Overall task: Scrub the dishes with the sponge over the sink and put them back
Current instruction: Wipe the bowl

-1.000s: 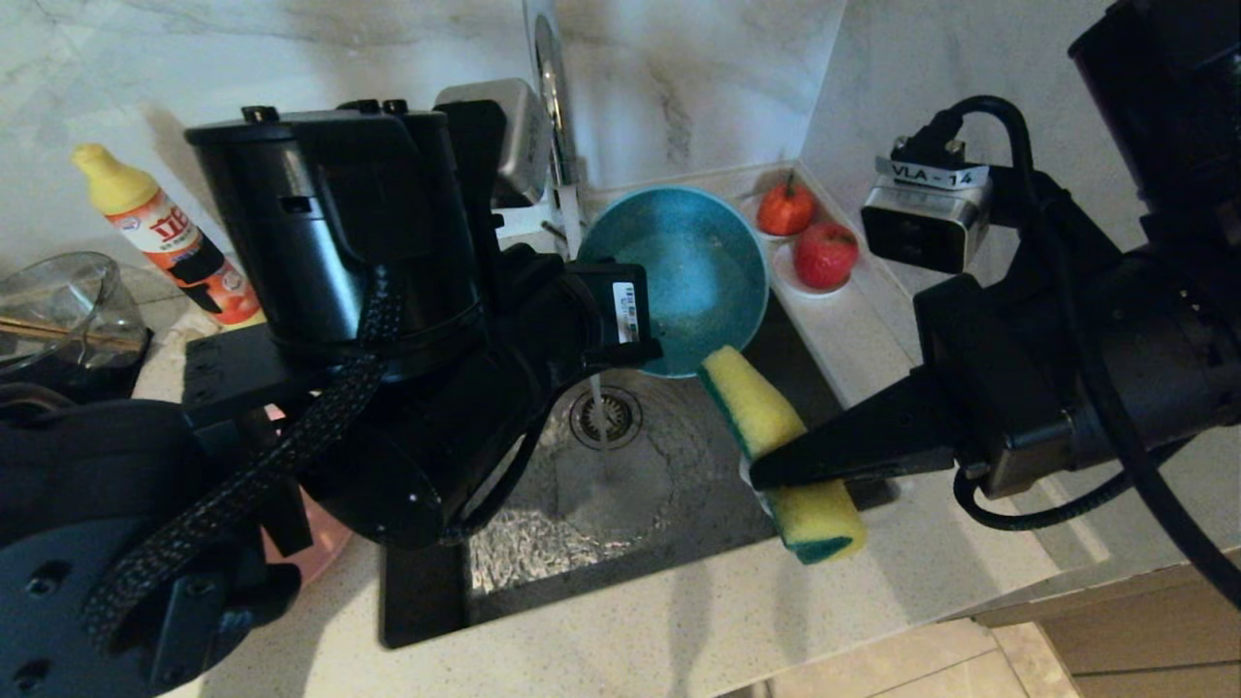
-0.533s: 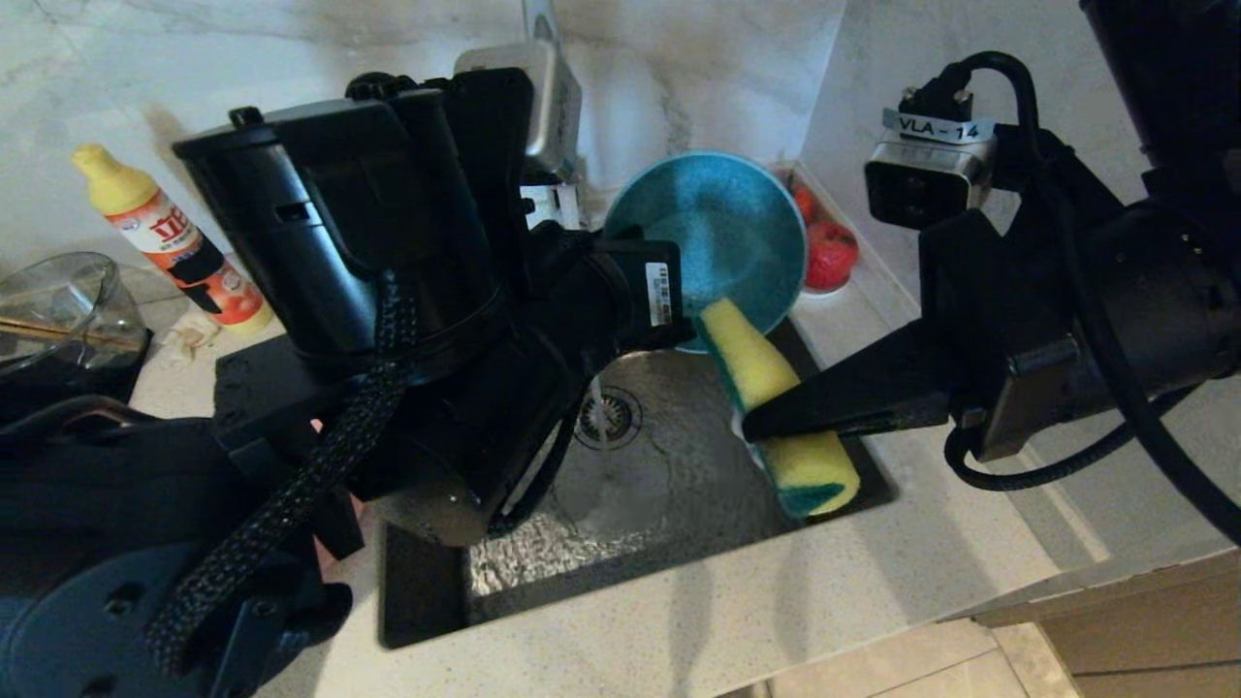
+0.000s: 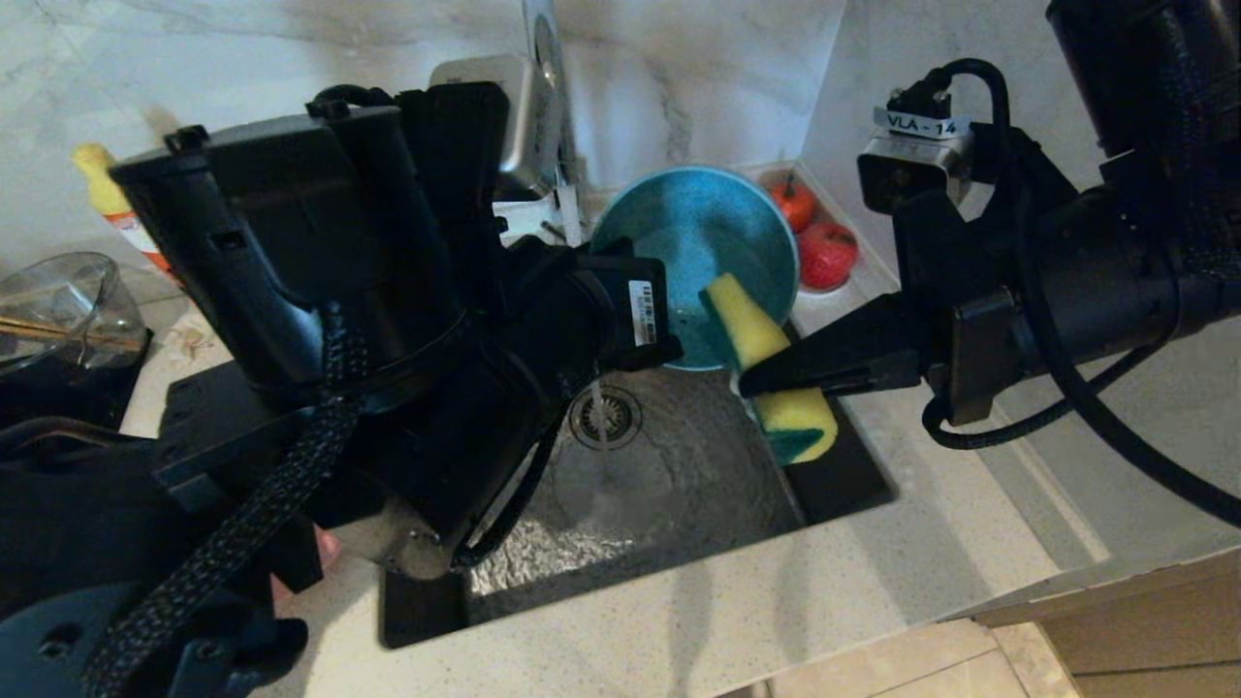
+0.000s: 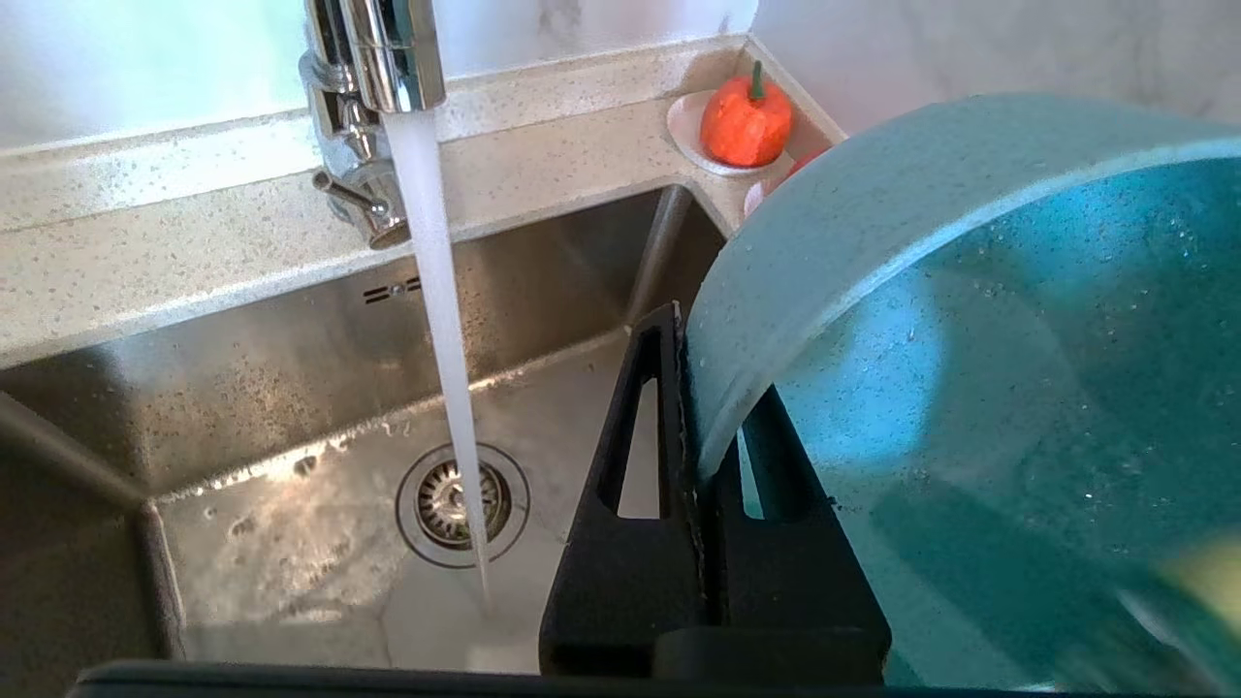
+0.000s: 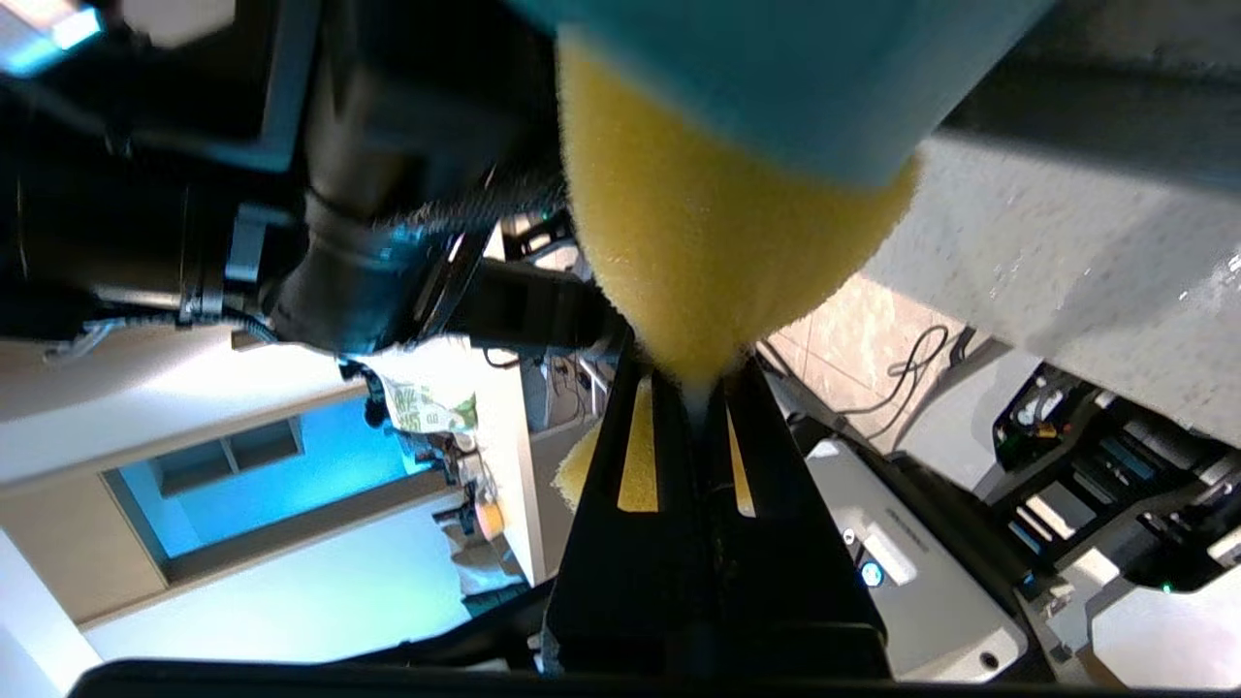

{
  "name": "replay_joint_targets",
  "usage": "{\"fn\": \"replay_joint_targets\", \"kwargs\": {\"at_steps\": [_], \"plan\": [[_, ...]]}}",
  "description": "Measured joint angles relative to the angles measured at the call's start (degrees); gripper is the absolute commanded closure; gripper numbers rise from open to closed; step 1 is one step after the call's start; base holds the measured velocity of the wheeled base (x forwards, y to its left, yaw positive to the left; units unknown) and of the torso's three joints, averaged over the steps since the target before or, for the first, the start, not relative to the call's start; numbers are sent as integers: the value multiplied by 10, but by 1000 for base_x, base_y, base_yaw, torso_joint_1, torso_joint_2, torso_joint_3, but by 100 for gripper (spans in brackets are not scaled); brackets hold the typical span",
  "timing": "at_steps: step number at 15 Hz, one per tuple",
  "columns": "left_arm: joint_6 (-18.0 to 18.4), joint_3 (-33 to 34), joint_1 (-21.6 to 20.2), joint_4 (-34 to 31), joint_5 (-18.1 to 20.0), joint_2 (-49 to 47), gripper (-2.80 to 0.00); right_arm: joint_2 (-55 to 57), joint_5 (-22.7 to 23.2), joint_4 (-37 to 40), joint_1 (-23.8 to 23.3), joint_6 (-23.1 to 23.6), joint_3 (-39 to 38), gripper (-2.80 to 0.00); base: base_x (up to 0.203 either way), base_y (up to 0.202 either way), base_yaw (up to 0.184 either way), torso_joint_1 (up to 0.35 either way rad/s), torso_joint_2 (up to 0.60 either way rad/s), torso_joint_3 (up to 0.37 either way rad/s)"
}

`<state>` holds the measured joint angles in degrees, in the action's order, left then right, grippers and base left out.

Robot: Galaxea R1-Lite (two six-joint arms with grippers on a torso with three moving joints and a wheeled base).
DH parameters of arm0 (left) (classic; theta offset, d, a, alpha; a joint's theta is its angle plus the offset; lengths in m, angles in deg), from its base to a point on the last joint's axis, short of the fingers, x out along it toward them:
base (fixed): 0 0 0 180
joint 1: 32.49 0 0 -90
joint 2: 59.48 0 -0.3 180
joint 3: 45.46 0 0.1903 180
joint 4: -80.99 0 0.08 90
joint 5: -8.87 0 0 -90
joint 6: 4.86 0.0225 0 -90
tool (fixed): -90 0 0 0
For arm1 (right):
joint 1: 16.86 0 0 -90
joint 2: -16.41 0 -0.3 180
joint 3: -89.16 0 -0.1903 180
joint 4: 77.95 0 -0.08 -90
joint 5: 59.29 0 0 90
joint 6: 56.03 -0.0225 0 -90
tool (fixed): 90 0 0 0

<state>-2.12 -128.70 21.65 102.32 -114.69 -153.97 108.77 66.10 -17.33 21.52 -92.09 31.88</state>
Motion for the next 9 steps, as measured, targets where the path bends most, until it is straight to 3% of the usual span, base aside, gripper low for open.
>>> {"fn": "replay_joint_targets", "kwargs": {"at_steps": [9], "plan": [[5, 41, 39, 0, 1, 11, 0, 23, 2, -10, -13, -17, 43, 0, 0, 0, 0, 0, 0, 0]]}}
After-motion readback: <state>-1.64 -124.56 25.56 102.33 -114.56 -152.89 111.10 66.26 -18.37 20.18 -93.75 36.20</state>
